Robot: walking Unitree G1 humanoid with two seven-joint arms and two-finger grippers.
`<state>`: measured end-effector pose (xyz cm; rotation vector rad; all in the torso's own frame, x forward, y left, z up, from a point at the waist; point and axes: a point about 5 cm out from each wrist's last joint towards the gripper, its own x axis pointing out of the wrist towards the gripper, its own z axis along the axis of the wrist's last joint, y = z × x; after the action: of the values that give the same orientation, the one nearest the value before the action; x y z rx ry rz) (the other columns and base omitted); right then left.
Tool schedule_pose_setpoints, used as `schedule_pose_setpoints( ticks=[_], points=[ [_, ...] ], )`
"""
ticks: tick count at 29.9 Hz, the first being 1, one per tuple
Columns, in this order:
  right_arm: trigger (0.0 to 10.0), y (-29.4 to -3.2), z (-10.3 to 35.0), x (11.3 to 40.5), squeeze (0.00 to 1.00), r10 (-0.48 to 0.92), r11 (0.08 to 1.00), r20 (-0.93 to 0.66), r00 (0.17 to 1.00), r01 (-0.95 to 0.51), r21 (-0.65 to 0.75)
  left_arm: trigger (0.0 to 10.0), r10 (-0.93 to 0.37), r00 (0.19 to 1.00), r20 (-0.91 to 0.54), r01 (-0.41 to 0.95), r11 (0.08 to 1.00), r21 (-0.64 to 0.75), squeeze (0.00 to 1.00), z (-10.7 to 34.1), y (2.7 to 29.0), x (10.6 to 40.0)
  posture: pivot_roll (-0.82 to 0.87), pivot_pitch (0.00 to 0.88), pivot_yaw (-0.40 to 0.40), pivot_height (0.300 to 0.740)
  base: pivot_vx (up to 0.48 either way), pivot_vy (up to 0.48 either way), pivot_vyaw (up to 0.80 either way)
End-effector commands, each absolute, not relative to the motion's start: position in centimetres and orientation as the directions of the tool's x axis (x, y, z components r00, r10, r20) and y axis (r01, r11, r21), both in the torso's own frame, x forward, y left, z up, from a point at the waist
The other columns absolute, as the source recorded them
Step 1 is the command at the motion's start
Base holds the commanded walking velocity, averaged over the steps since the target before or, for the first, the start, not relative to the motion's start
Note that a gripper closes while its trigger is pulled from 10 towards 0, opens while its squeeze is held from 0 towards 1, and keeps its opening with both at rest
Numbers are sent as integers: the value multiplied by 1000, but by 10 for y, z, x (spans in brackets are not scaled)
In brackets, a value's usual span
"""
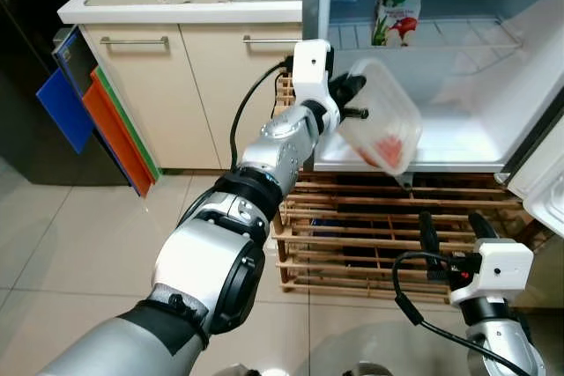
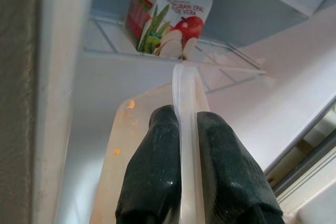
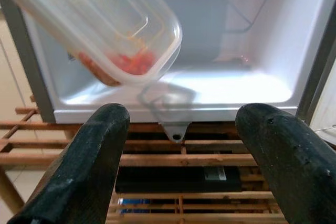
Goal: Restocking fridge
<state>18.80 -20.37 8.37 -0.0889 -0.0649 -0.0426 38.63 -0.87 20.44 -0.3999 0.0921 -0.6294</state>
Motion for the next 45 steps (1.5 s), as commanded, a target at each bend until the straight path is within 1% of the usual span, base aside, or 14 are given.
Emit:
schedule_pose_setpoints(
  ticks=[1, 6, 11, 13, 14, 15, 16, 18, 25, 30, 31, 32, 37, 45],
  points=[
    [10000, -199, 91, 191, 0, -27, 995, 106, 994, 37, -91, 10000, -791, 600, 120, 731, 481, -484, 0, 228, -122, 325, -305, 15, 125, 740, 0, 0, 0],
    [10000, -193, 90, 195, 0, -19, 996, 114, 993, 28, -82, 10000, -822, 538, 185, 770, 390, -505, 0, 247, -138, 314, -301, 10, 130, 740, 0, 0, 0],
    [10000, -190, 89, 197, 0, -15, 997, 115, 993, 24, -80, 10000, -829, 527, 185, 773, 377, -510, 0, 247, -142, 310, -303, 10, 132, 740, 0, 0, 0],
    [10000, -187, 94, 202, 0, -12, 997, 138, 990, 23, -76, 10000, -842, 496, 211, 848, 419, -324, 0, 249, -141, 308, -306, 11, 133, 740, 0, 0, 0],
    [10000, -187, 94, 202, 0, -12, 997, 138, 990, 23, -76, 10000, -842, 496, 211, 848, 419, -324, 0, 249, -141, 308, -306, 11, 133, 740, 0, 0, 0],
    [10000, -184, 106, 207, 0, -16, 997, 178, 984, 29, -73, 10000, -856, 442, 268, 892, 451, -32, 0, 259, -131, 308, -303, 12, 128, 740, 0, 0, 0],
    [10000, -184, 106, 207, 0, -16, 997, 178, 984, 29, -73, 10000, -856, 442, 268, 892, 451, -32, 0, 259, -131, 308, -303, 12, 128, 740, 0, 0, 0],
    [10000, -183, 117, 211, 0, -21, 996, 220, 975, 39, -79, 10000, -879, 339, 334, 888, 417, 194, 0, 269, -107, 303, -285, 7, 118, 740, 0, 0, 0],
    [10000, -184, 118, 215, 0, -14, 995, 224, 974, 37, -96, 10000, -908, 258, 331, 907, 346, 241, 0, 263, -56, 300, -228, 0, 94, 740, 0, 0, 0],
    [10000, -187, 120, 220, 0, -22, 990, 237, 971, 53, -127, 10000, -884, 355, 305, 859, 437, 266, 0, 253, -19, 311, -199, 0, 80, 740, 0, 0, 0],
    [10000, -189, 122, 220, 0, -35, 989, 242, 970, 68, -130, 10000, -853, 440, 280, 828, 506, 242, 0, 244, -2, 317, -192, 0, 75, 740, 0, 0, 0],
    [10000, -189, 122, 220, 0, -35, 989, 242, 970, 68, -130, 10000, -853, 440, 280, 828, 506, 242, 0, 244, -2, 317, -192, 0, 75, 740, 0, 0, 0],
    [10000, -187, 115, 209, 0, 15, 991, 201, 980, 13, -136, 10000, -688, 691, 221, 660, 726, 195, 0, 216, 39, 333, -174, 0, 56, 740, 0, 0, 0],
    [10000, -190, 101, 206, 0, 45, 989, 146, 988, -24, -146, 10000, -562, 812, 157, 553, 827, 104, 0, 192, 57, 342, -177, 0, 46, 740, 0, 0, 0]
  ],
)
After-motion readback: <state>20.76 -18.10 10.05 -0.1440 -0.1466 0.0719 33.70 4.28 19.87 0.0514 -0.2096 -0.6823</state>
